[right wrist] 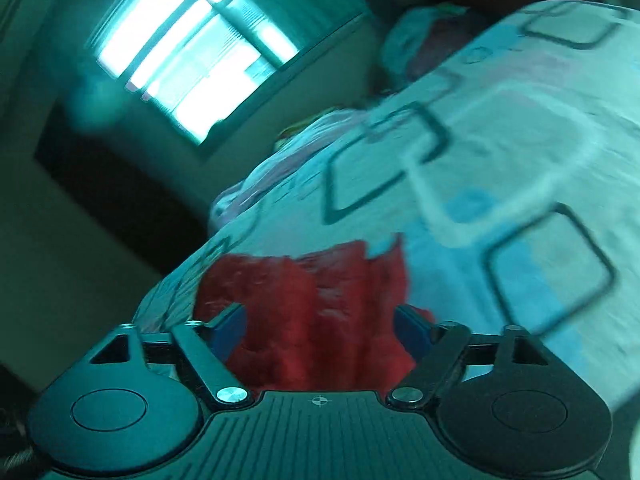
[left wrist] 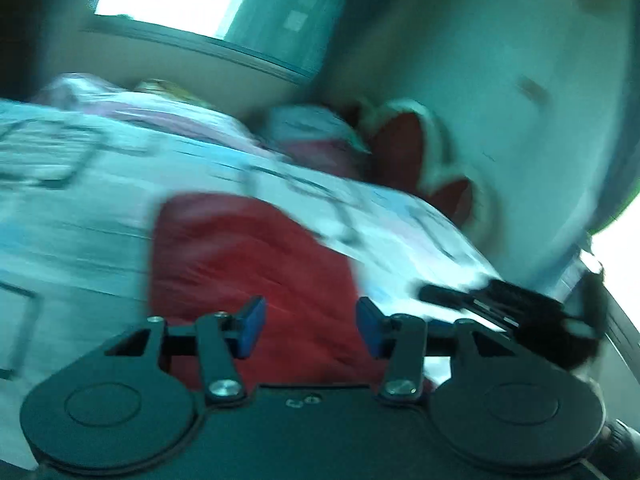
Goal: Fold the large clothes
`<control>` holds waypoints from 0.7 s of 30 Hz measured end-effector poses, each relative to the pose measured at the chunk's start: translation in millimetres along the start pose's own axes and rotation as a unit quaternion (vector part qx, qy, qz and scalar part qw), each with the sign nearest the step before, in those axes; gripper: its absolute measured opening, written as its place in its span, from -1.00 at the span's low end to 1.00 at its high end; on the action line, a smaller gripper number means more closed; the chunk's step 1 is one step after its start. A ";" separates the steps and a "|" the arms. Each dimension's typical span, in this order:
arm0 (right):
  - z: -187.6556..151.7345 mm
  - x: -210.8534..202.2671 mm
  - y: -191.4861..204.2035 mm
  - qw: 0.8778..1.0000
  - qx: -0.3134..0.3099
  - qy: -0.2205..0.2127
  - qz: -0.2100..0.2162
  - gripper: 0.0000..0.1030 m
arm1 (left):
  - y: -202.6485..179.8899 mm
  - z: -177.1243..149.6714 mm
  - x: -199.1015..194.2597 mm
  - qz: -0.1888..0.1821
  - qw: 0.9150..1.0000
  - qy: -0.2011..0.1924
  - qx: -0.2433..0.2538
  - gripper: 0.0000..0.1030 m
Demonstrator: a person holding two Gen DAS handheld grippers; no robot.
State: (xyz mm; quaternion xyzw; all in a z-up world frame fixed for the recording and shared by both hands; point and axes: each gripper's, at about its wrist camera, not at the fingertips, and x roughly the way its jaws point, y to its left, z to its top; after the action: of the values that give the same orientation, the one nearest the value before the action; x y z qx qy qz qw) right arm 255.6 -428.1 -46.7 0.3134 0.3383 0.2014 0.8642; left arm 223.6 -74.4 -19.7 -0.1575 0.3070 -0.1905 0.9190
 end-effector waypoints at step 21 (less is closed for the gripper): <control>-9.3 58.2 -16.4 0.994 -0.055 0.064 -0.063 -0.73 | 42.5 3.8 118.5 -0.030 0.995 0.095 0.002 -0.32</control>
State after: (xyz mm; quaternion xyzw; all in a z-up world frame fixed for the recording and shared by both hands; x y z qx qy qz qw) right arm 291.3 -403.6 -89.8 0.2301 0.4004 0.1844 0.8676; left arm 324.3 -89.4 -93.8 -0.1461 0.3873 -0.2325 0.8801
